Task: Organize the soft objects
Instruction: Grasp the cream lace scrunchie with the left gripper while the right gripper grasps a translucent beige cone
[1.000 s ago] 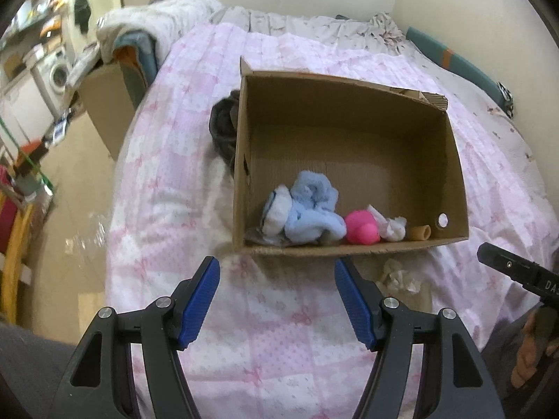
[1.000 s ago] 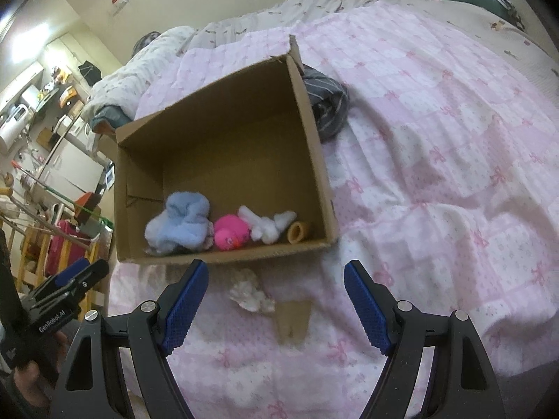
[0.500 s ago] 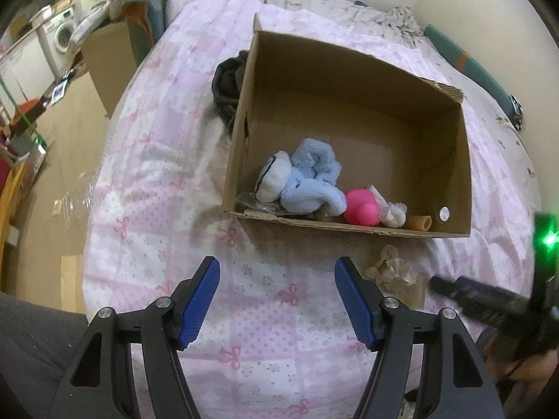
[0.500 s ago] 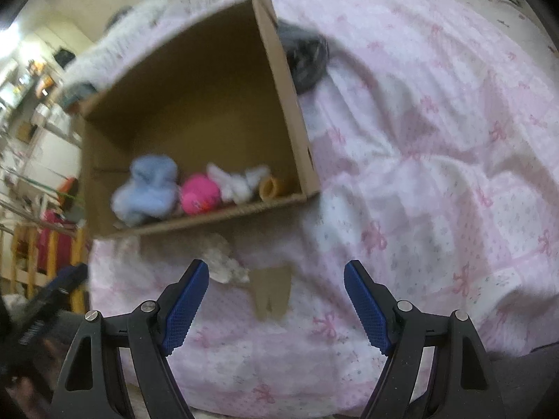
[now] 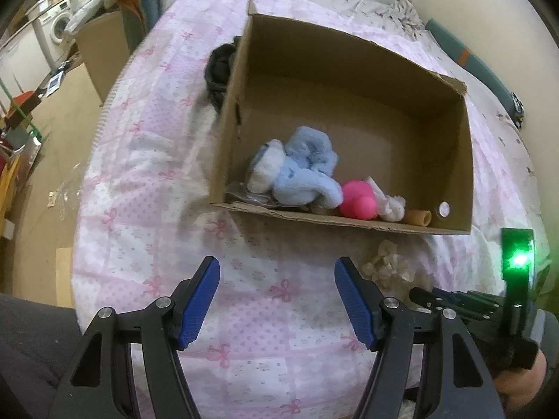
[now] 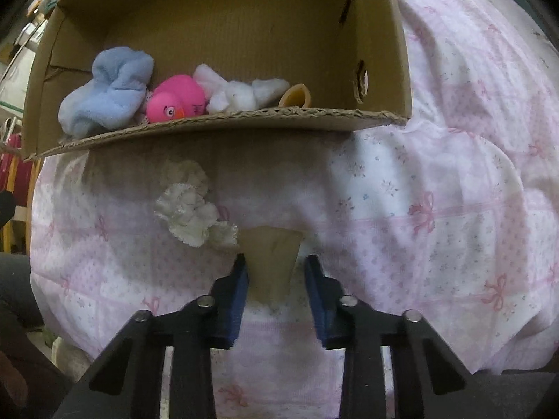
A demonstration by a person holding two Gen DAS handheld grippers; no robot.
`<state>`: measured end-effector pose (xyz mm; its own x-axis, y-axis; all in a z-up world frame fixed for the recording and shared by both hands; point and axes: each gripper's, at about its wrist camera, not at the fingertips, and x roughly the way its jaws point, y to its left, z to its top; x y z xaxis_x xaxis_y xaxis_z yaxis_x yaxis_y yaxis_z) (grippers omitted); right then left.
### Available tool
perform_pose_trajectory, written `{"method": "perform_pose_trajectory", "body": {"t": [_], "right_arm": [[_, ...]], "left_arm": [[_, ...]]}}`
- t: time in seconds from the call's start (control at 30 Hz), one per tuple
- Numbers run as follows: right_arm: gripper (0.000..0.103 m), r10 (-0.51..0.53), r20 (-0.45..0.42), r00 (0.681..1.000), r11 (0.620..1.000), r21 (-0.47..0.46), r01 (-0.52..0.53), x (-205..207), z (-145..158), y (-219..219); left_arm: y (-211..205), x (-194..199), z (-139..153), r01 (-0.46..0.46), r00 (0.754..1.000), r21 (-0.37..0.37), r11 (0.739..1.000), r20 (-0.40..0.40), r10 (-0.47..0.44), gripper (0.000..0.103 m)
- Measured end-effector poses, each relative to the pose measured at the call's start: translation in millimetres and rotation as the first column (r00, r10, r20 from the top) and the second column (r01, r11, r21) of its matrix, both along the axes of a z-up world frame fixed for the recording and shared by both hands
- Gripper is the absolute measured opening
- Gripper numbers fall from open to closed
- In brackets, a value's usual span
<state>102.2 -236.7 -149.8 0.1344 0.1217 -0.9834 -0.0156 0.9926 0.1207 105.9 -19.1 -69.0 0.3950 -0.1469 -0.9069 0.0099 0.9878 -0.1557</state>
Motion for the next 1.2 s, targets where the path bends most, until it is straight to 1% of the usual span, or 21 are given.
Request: {"method": "perform_pose_trajectory", "body": {"t": [0.1, 0.17, 0.23, 0.33, 0.4, 0.47, 0.53, 0.6, 0.63, 0.7, 0.77, 0.8, 0.9, 1.03, 1.2], "right_arm": [[0.014, -0.002, 0.029, 1.0, 0.999, 0.034, 0.001, -9.5, 9.6, -5.0], [0.013, -0.025, 0.056, 0.998, 0.998, 0.057, 0.022, -16.5, 18.4, -14.5], [0.014, -0.074, 0.088, 0.993, 0.994, 0.087, 0.067, -24.8, 29.8, -28.4], [0.014, -0.148, 0.118, 0.982, 0.983, 0.124, 0.134, -34.8, 39.7, -49.9], [0.014, -0.184, 0.128, 0.975, 0.975, 0.149, 0.164, -38.7, 43.4, -60.8], [0.014, -0.208, 0.129, 0.969, 0.968, 0.17, 0.185, -38.8, 45.9, -69.4], [0.014, -0.224, 0.127, 0.966, 0.961, 0.191, 0.198, -39.0, 47.7, -75.4], [0.014, -0.226, 0.128, 0.966, 0.96, 0.199, 0.198, -40.1, 47.5, -77.4], [0.014, -0.225, 0.129, 0.966, 0.959, 0.203, 0.196, -40.6, 48.0, -78.3], [0.014, -0.225, 0.128, 0.966, 0.957, 0.214, 0.194, -39.4, 48.4, -78.5], [0.014, -0.223, 0.128, 0.966, 0.957, 0.22, 0.191, -38.9, 48.4, -76.4], [0.014, -0.22, 0.128, 0.967, 0.957, 0.222, 0.188, -39.3, 48.6, -76.4], [0.014, -0.212, 0.126, 0.969, 0.958, 0.225, 0.18, -39.2, 48.3, -75.6], [0.014, -0.21, 0.121, 0.97, 0.956, 0.233, 0.178, -38.2, 47.4, -74.8], [0.014, -0.188, 0.124, 0.974, 0.961, 0.228, 0.157, -36.9, 46.7, -68.0]], "left_arm": [[-15.8, 0.8, -7.5, 0.036, 0.999, -0.029, 0.999, -0.024, -0.036, 0.065], [-34.3, 1.4, -13.5, 0.085, 0.995, -0.042, 0.995, -0.041, -0.087, 0.065], [-52.6, 0.2, -18.7, 0.131, 0.99, -0.047, 0.99, -0.046, -0.133, 0.065], [-85.9, -3.2, -29.8, 0.223, 0.972, -0.074, 0.972, -0.056, -0.227, 0.065], [-106.9, -2.8, -37.6, 0.276, 0.958, -0.066, 0.959, -0.066, -0.281, 0.065], [-122.0, 0.8, -46.4, 0.297, 0.952, -0.038, 0.954, -0.066, -0.299, 0.065], [-129.6, 5.3, -54.0, 0.313, 0.947, -0.029, 0.949, -0.062, -0.314, 0.065], [-133.7, 12.7, -65.0, 0.309, 0.948, -0.004, 0.951, -0.083, -0.309, 0.065], [-133.7, 16.1, -69.6, 0.302, 0.95, 0.001, 0.953, -0.086, -0.301, 0.063], [-131.4, 22.5, -78.8, 0.287, 0.953, -0.004, 0.958, -0.097, -0.286, 0.038], [-127.1, 27.4, -87.7, 0.271, 0.952, -0.019, 0.962, -0.141, -0.271, 0.029], [-124.3, 28.3, -88.4, 0.26, 0.955, -0.036, 0.965, -0.141, -0.263, 0.025], [-118.6, 27.5, -86.3, 0.265, 0.953, -0.036, 0.964, -0.143, -0.267, 0.02], [-109.5, 21.0, -81.7, 0.257, 0.955, 0.037, 0.966, -0.163, -0.248, 0.019], [-88.2, 14.1, -77.9, 0.218, 0.963, 0.088, 0.972, -0.182, -0.199, 0.019]]}}
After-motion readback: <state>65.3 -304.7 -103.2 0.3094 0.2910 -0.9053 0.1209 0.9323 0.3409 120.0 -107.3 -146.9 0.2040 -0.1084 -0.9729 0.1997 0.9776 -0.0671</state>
